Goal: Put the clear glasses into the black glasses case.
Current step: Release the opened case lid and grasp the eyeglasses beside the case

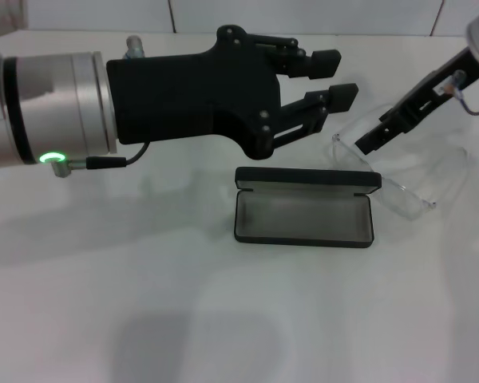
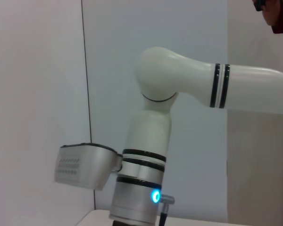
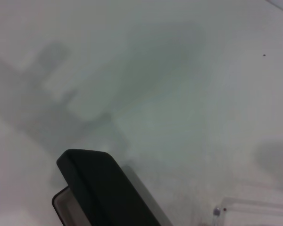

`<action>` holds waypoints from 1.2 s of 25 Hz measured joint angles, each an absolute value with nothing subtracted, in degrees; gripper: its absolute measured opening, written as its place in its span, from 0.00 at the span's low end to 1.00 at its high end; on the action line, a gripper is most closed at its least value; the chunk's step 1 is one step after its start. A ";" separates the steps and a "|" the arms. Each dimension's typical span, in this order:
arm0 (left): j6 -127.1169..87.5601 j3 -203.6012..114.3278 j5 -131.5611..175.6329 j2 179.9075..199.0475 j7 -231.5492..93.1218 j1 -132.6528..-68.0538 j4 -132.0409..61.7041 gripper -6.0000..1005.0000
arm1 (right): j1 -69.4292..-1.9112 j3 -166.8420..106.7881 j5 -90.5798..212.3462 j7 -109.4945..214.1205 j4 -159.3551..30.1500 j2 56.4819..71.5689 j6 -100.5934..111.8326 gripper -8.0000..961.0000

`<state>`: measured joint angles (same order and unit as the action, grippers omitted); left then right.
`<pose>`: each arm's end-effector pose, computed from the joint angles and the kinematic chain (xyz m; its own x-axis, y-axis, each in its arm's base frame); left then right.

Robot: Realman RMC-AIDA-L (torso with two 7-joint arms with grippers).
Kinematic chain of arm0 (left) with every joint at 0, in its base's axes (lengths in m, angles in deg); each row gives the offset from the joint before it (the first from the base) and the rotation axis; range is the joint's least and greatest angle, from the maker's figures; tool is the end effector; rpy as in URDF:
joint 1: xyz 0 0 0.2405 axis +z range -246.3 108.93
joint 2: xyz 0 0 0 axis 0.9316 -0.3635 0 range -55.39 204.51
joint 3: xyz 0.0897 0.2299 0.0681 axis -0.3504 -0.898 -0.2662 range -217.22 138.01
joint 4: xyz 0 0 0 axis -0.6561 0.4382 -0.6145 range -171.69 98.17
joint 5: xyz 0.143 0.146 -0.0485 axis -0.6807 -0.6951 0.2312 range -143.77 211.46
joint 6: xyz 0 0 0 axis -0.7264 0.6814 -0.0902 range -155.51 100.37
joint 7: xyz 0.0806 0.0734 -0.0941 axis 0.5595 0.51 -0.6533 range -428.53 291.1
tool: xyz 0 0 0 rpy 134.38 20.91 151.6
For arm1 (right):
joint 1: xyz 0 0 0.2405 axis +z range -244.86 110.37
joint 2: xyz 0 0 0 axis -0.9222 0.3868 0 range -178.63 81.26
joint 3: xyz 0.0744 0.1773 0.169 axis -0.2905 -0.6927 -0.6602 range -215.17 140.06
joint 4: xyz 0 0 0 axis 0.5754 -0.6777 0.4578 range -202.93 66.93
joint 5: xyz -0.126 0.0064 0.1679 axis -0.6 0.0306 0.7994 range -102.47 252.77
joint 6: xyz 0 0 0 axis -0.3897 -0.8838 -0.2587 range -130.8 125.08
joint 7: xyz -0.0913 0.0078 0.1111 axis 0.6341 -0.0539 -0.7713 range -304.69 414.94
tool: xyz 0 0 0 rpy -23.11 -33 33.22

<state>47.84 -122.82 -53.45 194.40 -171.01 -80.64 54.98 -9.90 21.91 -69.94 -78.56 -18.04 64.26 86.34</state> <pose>-0.0982 0.2873 0.0255 0.8066 -0.0037 0.5911 0.1446 -0.9684 -0.2034 0.1364 0.4281 0.0274 0.7921 -0.5944 0.1391 -0.5385 -0.7876 -0.2995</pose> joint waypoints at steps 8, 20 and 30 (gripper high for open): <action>50.11 -122.11 -50.63 194.34 -168.89 -80.56 51.84 0.32 | -9.04 23.20 -73.85 -78.73 -20.07 66.03 83.81 0.67; 52.83 -121.17 -49.35 194.36 -167.19 -80.89 50.00 0.32 | -9.53 24.74 -76.05 -78.61 -23.17 66.59 78.67 0.65; 52.85 -121.16 -49.59 194.36 -167.15 -81.20 49.57 0.32 | -9.39 26.75 -75.89 -78.23 -25.14 66.63 75.46 0.62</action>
<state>52.85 -121.16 -49.59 194.36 -167.15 -81.20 49.57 -9.39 26.75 -75.89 -78.23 -25.14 66.63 75.46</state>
